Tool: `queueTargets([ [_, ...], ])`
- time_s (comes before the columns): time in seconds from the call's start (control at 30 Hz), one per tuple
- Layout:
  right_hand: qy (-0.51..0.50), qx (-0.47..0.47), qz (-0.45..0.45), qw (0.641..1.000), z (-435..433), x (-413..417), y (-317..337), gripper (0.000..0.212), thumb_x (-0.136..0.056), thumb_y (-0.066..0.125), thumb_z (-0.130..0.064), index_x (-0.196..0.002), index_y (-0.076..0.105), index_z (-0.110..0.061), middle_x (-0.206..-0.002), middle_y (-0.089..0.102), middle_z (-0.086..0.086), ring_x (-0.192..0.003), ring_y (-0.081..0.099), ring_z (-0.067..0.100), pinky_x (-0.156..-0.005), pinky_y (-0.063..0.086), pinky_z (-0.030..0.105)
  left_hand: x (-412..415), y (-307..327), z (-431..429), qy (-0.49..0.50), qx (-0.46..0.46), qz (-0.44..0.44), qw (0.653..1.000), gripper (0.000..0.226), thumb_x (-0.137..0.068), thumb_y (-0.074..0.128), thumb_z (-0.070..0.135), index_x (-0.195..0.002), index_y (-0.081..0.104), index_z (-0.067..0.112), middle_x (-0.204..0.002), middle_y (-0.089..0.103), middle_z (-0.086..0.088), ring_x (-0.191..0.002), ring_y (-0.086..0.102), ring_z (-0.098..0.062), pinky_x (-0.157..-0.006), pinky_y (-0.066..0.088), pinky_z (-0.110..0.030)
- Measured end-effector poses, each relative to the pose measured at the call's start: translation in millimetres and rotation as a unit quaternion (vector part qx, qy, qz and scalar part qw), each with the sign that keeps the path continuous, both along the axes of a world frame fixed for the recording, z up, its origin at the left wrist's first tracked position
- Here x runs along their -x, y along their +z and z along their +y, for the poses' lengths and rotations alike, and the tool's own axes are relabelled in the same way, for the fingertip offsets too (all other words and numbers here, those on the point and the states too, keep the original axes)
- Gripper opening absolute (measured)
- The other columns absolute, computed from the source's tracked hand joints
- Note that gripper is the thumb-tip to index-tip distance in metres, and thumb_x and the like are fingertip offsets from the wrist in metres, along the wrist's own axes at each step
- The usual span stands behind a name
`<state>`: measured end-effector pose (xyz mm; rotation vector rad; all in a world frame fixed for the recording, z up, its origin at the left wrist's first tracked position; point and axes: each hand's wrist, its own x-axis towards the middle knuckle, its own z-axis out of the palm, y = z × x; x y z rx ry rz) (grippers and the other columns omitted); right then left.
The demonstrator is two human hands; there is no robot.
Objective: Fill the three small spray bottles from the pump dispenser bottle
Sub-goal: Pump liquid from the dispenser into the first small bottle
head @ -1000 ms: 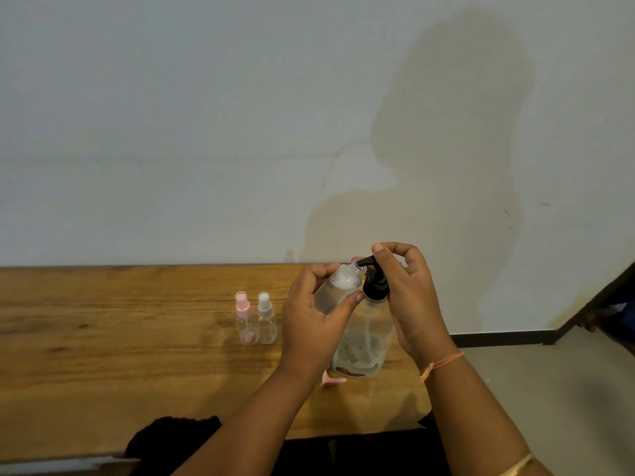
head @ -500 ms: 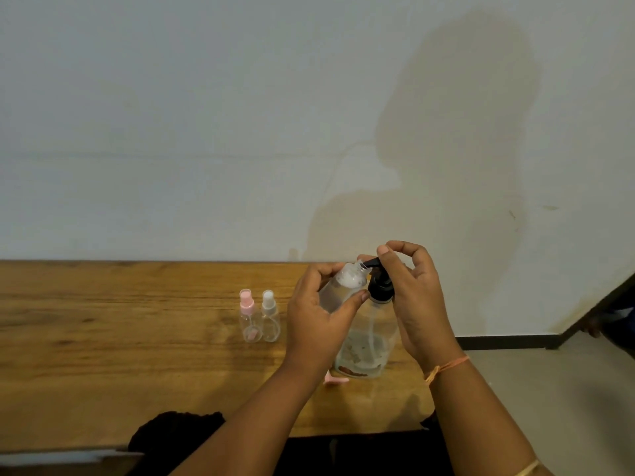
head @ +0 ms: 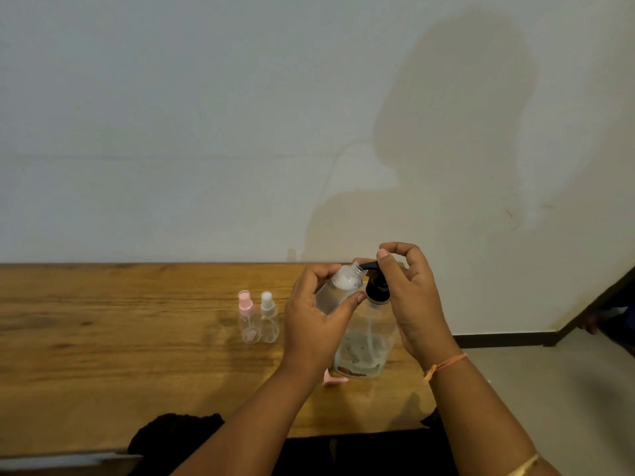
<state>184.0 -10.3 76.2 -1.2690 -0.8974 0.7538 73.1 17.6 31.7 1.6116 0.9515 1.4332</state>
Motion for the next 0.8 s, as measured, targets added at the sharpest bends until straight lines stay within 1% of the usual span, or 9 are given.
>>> queueTargets([
  [0.07,0.003,-0.006,0.02,1.0,-1.2,1.0,1.8,0.016,-0.094,0.049,-0.021,-0.107,0.052,-0.012,-0.078,0.074,-0.005,-0.079,0.068,0.001,-0.068,0.049,0.01,0.3,1.1,-0.3,0.0,0.003,-0.005,1.0,0.04,-0.069,0.081,0.019,-0.095,0.056,0.035,-0.097,0.063,0.014,-0.095,0.058,0.003,-0.078,0.044,-0.008],
  [0.17,-0.002,-0.01,0.057,0.998,-1.4,1.8,1.8,0.024,-0.09,0.055,-0.026,-0.109,0.052,-0.011,-0.086,0.074,0.004,-0.087,0.069,0.01,-0.081,0.052,0.025,-0.8,1.0,-0.5,0.0,0.008,-0.01,1.0,0.04,-0.069,0.081,0.018,-0.094,0.055,0.037,-0.097,0.063,0.014,-0.095,0.058,0.004,-0.079,0.044,-0.008],
  [0.23,-0.009,-0.009,0.068,0.998,-1.0,1.9,0.9,0.028,-0.088,0.057,-0.029,-0.109,0.052,-0.011,-0.087,0.074,0.006,-0.089,0.069,0.013,-0.085,0.051,0.031,-1.4,-0.3,-1.3,0.001,0.009,-0.008,1.0,0.04,-0.069,0.081,0.02,-0.093,0.055,0.038,-0.097,0.063,0.014,-0.095,0.058,0.004,-0.079,0.044,-0.008],
  [0.33,-0.011,-0.001,0.07,0.998,0.2,1.0,0.3,0.027,-0.087,0.057,-0.031,-0.107,0.053,-0.013,-0.088,0.074,0.006,-0.09,0.069,0.014,-0.087,0.051,0.033,-1.5,-2.2,-0.9,0.003,0.005,-0.003,1.0,0.04,-0.07,0.081,0.021,-0.093,0.054,0.039,-0.097,0.063,0.015,-0.096,0.058,0.003,-0.078,0.044,-0.008],
  [0.47,-0.001,0.001,0.06,0.998,1.3,-0.7,0.8,0.018,-0.09,0.055,-0.03,-0.101,0.053,-0.016,-0.089,0.074,0.006,-0.09,0.068,0.011,-0.087,0.049,0.03,-1.8,-2.5,1.0,0.003,0.0,-0.011,1.0,0.04,-0.07,0.081,0.018,-0.093,0.055,0.038,-0.097,0.063,0.013,-0.095,0.059,0.001,-0.079,0.044,-0.009],
  [0.57,0.002,0.001,0.034,0.999,0.3,0.3,-0.4,0.011,-0.093,0.052,-0.026,-0.099,0.053,-0.017,-0.087,0.074,0.002,-0.085,0.068,0.005,-0.079,0.05,0.019,-1.1,-3.0,0.8,0.01,0.0,-0.016,1.0,0.041,-0.07,0.081,0.017,-0.092,0.054,0.039,-0.096,0.063,0.013,-0.094,0.058,0.002,-0.079,0.044,-0.009],
  [0.63,0.003,0.003,0.014,1.0,-0.2,1.4,-0.9,0.011,-0.095,0.049,-0.024,-0.1,0.053,-0.015,-0.086,0.074,0.0,-0.084,0.068,0.004,-0.072,0.05,0.012,-0.2,-3.7,0.9,0.009,-0.001,-0.009,1.0,0.041,-0.07,0.081,0.017,-0.092,0.054,0.039,-0.096,0.063,0.013,-0.094,0.058,0.002,-0.079,0.045,-0.01],
  [0.67,0.004,0.004,0.011,1.0,-0.7,1.8,-0.9,0.011,-0.095,0.048,-0.023,-0.1,0.053,-0.015,-0.085,0.074,-0.001,-0.083,0.068,0.003,-0.071,0.049,0.01,0.2,-3.9,0.6,0.006,0.0,-0.006,1.0,0.041,-0.071,0.081,0.018,-0.093,0.054,0.039,-0.096,0.063,0.013,-0.094,0.058,0.001,-0.079,0.046,-0.012],
  [0.8,-0.002,-0.006,0.03,1.0,-2.4,2.7,0.8,0.011,-0.094,0.05,-0.026,-0.1,0.053,-0.016,-0.086,0.074,0.0,-0.086,0.068,0.005,-0.073,0.051,0.015,0.2,-3.2,0.1,0.006,0.001,-0.008,1.0,0.04,-0.071,0.08,0.018,-0.093,0.054,0.038,-0.097,0.063,0.013,-0.094,0.058,0.002,-0.078,0.045,-0.01],
])
